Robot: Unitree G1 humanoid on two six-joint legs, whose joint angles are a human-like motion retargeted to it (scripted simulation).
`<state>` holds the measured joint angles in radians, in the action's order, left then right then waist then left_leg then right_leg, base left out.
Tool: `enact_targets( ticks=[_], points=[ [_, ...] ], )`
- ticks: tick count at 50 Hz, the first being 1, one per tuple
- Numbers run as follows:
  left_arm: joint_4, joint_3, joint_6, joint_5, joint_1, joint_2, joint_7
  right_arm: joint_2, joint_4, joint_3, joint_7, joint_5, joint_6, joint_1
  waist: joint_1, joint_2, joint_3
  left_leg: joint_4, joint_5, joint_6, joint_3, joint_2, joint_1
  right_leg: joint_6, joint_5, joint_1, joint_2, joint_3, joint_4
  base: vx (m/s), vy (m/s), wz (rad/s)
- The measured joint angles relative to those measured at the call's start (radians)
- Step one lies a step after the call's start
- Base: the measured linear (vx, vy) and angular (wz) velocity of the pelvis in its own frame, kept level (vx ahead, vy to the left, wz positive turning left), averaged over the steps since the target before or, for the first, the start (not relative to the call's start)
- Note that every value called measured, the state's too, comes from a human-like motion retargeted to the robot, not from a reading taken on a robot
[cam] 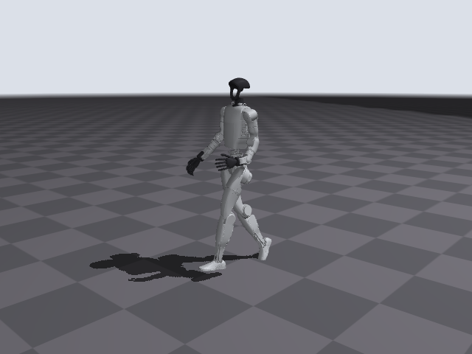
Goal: Walk run
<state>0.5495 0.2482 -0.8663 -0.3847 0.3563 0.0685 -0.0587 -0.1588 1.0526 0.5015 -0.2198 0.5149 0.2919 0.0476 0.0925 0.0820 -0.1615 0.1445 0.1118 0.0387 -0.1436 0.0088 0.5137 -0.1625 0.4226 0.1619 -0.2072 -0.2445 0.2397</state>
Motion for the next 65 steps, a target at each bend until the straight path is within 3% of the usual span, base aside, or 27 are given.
enact_targets(
  ticks=[2, 5, 8, 11, 14, 20, 22, 23, 27, 28, 30, 32, 35, 38, 40, 43, 46, 48, 49, 50, 51, 52, 54, 56, 59, 62, 65],
  points=[
    [0.014, 0.009, 0.003, -0.006, -0.037, 0.008, 0.005, 0.044, 0.086, 0.021, 0.027, -0.011, 0.003, -0.027, -0.040, 0.050, 0.006, 0.113, -0.105, 0.006, 0.238, -0.122, 0.000, 0.165, 0.101, -0.076, 0.011, 0.021, 0.266, 1.20, -0.12, -0.27],
    [0.043, -0.016, 0.010, 0.027, -0.113, -0.008, -0.002, 0.094, 0.270, 0.038, 0.116, -0.063, -0.022, -0.050, -0.044, 0.099, 0.043, 0.189, -0.219, 0.016, 0.061, -0.119, -0.089, 0.325, 0.101, -0.223, 0.077, 0.115, 0.706, 1.01, -0.23, -0.65],
    [0.052, -0.035, 0.014, 0.045, -0.191, -0.019, -0.009, 0.141, 0.407, 0.048, 0.138, -0.119, -0.023, -0.103, -0.031, -0.028, 0.023, 0.081, -0.227, -0.013, 0.019, 0.062, -0.211, 0.166, 0.059, -0.350, -0.041, 0.212, 0.603, 0.82, -0.16, -1.12],
    [0.024, -0.085, 0.021, 0.072, -0.245, -0.015, 0.003, 0.167, 0.425, 0.026, 0.169, -0.149, 0.032, -0.200, -0.141, -0.103, 0.041, 0.013, -0.226, -0.032, 0.041, 0.088, -0.296, 0.207, -0.089, -0.499, -0.065, 0.255, 0.565, 0.77, -0.11, 0.68],
    [-0.037, -0.139, 0.037, 0.133, -0.274, -0.022, -0.006, 0.195, 0.373, 0.010, 0.290, -0.111, 0.104, -0.314, -0.219, -0.127, 0.052, -0.045, -0.243, -0.045, -0.027, 0.088, -0.379, 0.219, -0.237, -0.640, 0.016, 0.296, 0.470, 0.93, -0.20, 0.14],
    [-0.142, -0.175, 0.030, 0.233, -0.316, -0.091, -0.089, 0.252, 0.276, 0.001, 0.420, -0.057, 0.181, -0.467, -0.260, -0.092, 0.072, -0.093, -0.289, -0.062, -0.122, 0.010, -0.551, 0.124, -0.357, -0.770, 0.189, 0.350, 0.078, 0.83, -0.30, -0.73],
    [-0.155, -0.178, 0.026, 0.231, -0.295, -0.094, -0.087, 0.270, 0.240, 0.017, 0.419, -0.062, 0.186, -0.476, -0.253, -0.092, 0.066, -0.075, -0.227, -0.098, -0.152, 0.012, -0.592, 0.079, -0.382, -0.755, 0.183, 0.368, -0.011, 1.09, -0.48, -0.73],
    [-0.156, -0.182, 0.025, 0.226, -0.279, -0.090, -0.079, 0.280, 0.216, 0.028, 0.418, -0.066, 0.189, -0.475, -0.254, -0.108, 0.062, -0.053, -0.173, -0.126, -0.149, 0.030, -0.602, 0.015, -0.360, -0.748, 0.179, 0.413, -0.021, 1.09, -0.46, -0.51],
    [-0.145, -0.168, 0.023, 0.214, -0.192, -0.035, -0.071, 0.295, 0.090, 0.052, 0.421, -0.102, 0.196, -0.433, -0.279, -0.131, 0.039, 0.189, 0.230, -0.242, -0.146, 0.070, -0.572, -0.099, -0.416, -0.685, 0.200, 0.497, 0.048, 1.05, -0.36, -0.58],
    [-0.143, -0.161, 0.023, 0.211, -0.168, -0.017, -0.076, 0.289, 0.056, 0.044, 0.418, -0.121, 0.197, -0.409, -0.276, -0.121, 0.037, 0.300, 0.339, -0.235, -0.152, 0.049, -0.530, -0.099, -0.457, -0.690, 0.168, 0.350, 0.074, 1.25, -0.29, -1.37],
    [-0.145, -0.147, 0.024, 0.200, -0.112, 0.010, -0.071, 0.282, -0.010, 0.016, 0.385, -0.165, 0.192, -0.360, -0.242, -0.117, 0.067, 0.703, 0.412, -0.208, -0.111, 0.081, -0.406, -0.099, -0.519, -0.634, 0.137, 0.296, 0.142, 1.25, -0.38, -1.84],
    [-0.153, -0.139, 0.026, 0.192, -0.082, 0.041, -0.056, 0.267, -0.102, -0.019, 0.305, -0.215, 0.196, -0.303, -0.230, -0.049, 0.050, 0.792, 0.372, -0.177, -0.031, -0.056, -0.275, -0.099, -0.533, -0.587, 0.174, 0.204, 0.117, 1.03, -0.39, -1.46],
    [-0.182, -0.124, 0.026, 0.154, -0.044, 0.057, -0.043, 0.246, -0.282, -0.084, 0.137, -0.328, 0.201, -0.258, -0.201, -0.030, 0.043, 0.881, 0.182, -0.127, 0.112, -0.158, -0.072, -0.099, -0.532, -0.510, 0.140, 0.134, 0.073, 1.05, -0.32, -1.32],
    [-0.225, -0.133, 0.023, 0.125, -0.002, 0.046, -0.030, 0.208, -0.473, -0.165, 0.086, -0.412, 0.234, -0.270, -0.142, 0.012, 0.065, 0.728, 0.040, 0.011, 0.076, -0.115, 0.040, -0.099, -0.437, -0.383, 0.128, 0.127, -0.020, 1.19, -0.40, -1.57],
    [-0.248, -0.144, 0.023, 0.126, 0.022, 0.032, -0.038, 0.183, -0.583, -0.214, 0.075, -0.431, 0.259, -0.297, -0.069, 0.054, 0.081, 0.549, 0.014, 0.035, 0.003, -0.055, 0.079, -0.099, -0.335, -0.289, 0.120, 0.129, -0.076, 1.41, -0.56, -2.23],
    [-0.272, -0.167, 0.029, 0.150, 0.034, 0.003, -0.075, 0.156, -0.709, -0.261, 0.063, -0.425, 0.279, -0.357, 0.029, 0.067, 0.104, 0.229, -0.063, 0.028, 0.056, -0.069, 0.074, -0.091, -0.160, -0.147, 0.063, 0.097, -0.137, 1.24, -0.44, -1.91],
    [-0.293, -0.192, 0.039, 0.164, 0.019, -0.008, -0.090, 0.139, -0.769, -0.288, 0.053, -0.414, 0.290, -0.410, 0.071, 0.071, 0.117, 0.046, -0.119, -0.056, 0.052, -0.066, 0.050, -0.017, 0.003, -0.052, 0.073, 0.133, -0.106, 1.40, -0.22, -1.07],
    [-0.313, -0.207, 0.047, 0.168, 0.001, -0.011, -0.088, 0.134, -0.785, -0.302, 0.047, -0.414, 0.297, -0.440, 0.048, 0.067, 0.115, 0.049, -0.063, 0.052, -0.070, -0.049, 0.016, 0.085, 0.089, -0.046, 0.063, 0.146, 0.030, 1.41, -0.20, 0.03],
    [-0.324, -0.216, 0.050, 0.171, -0.001, -0.010, -0.083, 0.133, -0.779, -0.306, 0.032, -0.408, 0.304, -0.458, 0.006, 0.076, 0.114, 0.112, -0.105, 0.075, -0.056, -0.080, -0.007, 0.155, 0.101, -0.078, 0.053, 0.159, 0.184, 1.68, -0.20, 0.89],
    [-0.335, -0.224, 0.053, 0.173, 0.001, -0.010, -0.079, 0.132, -0.767, -0.308, 0.012, -0.400, 0.312, -0.477, -0.047, 0.091, 0.114, 0.197, -0.188, 0.067, -0.002, -0.128, -0.032, 0.230, 0.101, -0.121, 0.038, 0.171, 0.370, 1.55, -0.24, 0.74],
    [-0.334, -0.214, 0.049, 0.187, -0.022, -0.009, -0.076, 0.132, -0.732, -0.309, -0.007, -0.385, 0.315, -0.478, -0.080, 0.097, 0.124, 0.266, -0.235, 0.034, 0.190, -0.235, -0.026, 0.265, 0.101, -0.168, 0.027, 0.177, 0.520, 1.45, -0.33, 0.12],
    [-0.329, -0.200, 0.046, 0.204, -0.049, -0.012, -0.081, 0.134, -0.698, -0.314, -0.026, -0.378, 0.316, -0.479, -0.101, 0.086, 0.128, 0.319, -0.275, 0.008, 0.273, -0.254, -0.028, 0.279, 0.101, -0.215, 0.006, 0.187, 0.621, 1.40, -0.49, -0.97],
    [-0.302, -0.189, 0.051, 0.247, -0.118, -0.033, -0.112, 0.143, -0.651, -0.340, -0.067, -0.406, 0.316, -0.498, -0.088, 0.001, 0.111, 0.337, -0.323, -0.010, 0.073, -0.008, -0.084, 0.216, 0.070, -0.313, -0.074, 0.215, 0.631, 1.28, -0.50, -1.42],
    [-0.287, -0.219, 0.057, 0.268, -0.160, -0.057, -0.115, 0.139, -0.644, -0.364, -0.111, -0.469, 0.323, -0.552, -0.085, -0.047, 0.103, 0.310, -0.344, -0.022, 0.050, 0.047, -0.168, 0.163, -0.036, -0.426, -0.114, 0.227, 0.642, 1.03, -0.35, -0.91],
    [-0.279, -0.240, 0.052, 0.274, -0.189, -0.083, -0.107, 0.132, -0.666, -0.359, -0.127, -0.511, 0.341, -0.638, -0.143, -0.090, 0.093, 0.208, -0.252, -0.031, 0.043, 0.048, -0.293, 0.159, -0.207, -0.573, -0.067, 0.256, 0.533, 1.30, -0.36, -0.08],
    [-0.286, -0.267, 0.053, 0.288, -0.182, -0.091, -0.103, 0.129, -0.713, -0.331, -0.095, -0.508, 0.371, -0.688, -0.231, -0.120, 0.077, 0.098, -0.058, -0.070, 0.002, 0.047, -0.420, 0.173, -0.302, -0.669, 0.072, 0.337, 0.276, 1.32, -0.38, 0.30],
    [-0.302, -0.267, 0.065, 0.317, -0.151, -0.088, -0.108, 0.150, -0.759, -0.310, -0.048, -0.493, 0.383, -0.675, -0.309, -0.120, 0.059, 0.045, 0.177, -0.126, -0.045, 0.022, -0.534, 0.123, -0.411, -0.691, 0.126, 0.314, -0.017, 1.19, -0.42, -0.15]
  ],
)
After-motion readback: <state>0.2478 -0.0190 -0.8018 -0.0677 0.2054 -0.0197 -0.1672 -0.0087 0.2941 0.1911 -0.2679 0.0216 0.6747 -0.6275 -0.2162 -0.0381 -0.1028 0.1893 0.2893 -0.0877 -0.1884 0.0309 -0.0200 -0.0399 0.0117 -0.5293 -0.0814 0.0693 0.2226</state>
